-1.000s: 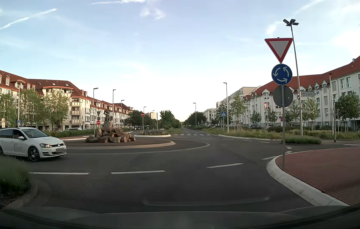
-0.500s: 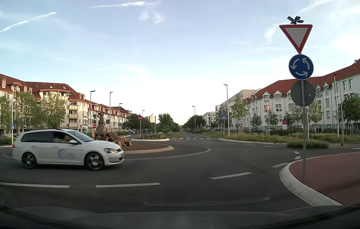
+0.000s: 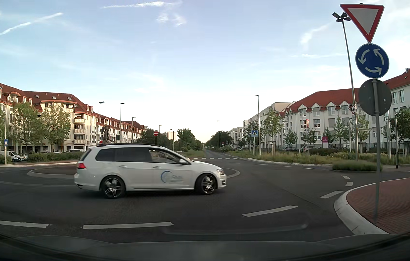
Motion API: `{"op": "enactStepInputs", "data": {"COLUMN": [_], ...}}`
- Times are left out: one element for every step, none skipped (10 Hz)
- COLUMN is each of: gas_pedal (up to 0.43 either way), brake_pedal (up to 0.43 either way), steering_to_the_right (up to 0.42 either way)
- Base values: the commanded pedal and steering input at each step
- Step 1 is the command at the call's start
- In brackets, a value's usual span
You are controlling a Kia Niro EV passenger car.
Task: Follow the waypoints while adhering to traffic rules and regulations
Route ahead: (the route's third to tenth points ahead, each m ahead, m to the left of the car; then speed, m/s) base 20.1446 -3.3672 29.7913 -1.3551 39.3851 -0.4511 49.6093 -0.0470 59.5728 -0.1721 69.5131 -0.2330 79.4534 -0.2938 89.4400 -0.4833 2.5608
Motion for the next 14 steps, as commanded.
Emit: {"op": "enactStepInputs", "data": {"gas_pedal": [0.189,0.209,0.209,0.209,0.220,0.228,0.240,0.248,0.268,0.268,0.280,0.280,0.280,0.280], "brake_pedal": [0.000,0.000,0.000,0.000,0.000,0.000,0.000,0.000,0.000,0.000,0.000,0.000,0.000,0.000], "steering_to_the_right": [0.065,0.075,0.083,0.094,0.105,0.115,0.124,0.133,0.145,0.154,0.162,0.170,0.174,0.174]}}
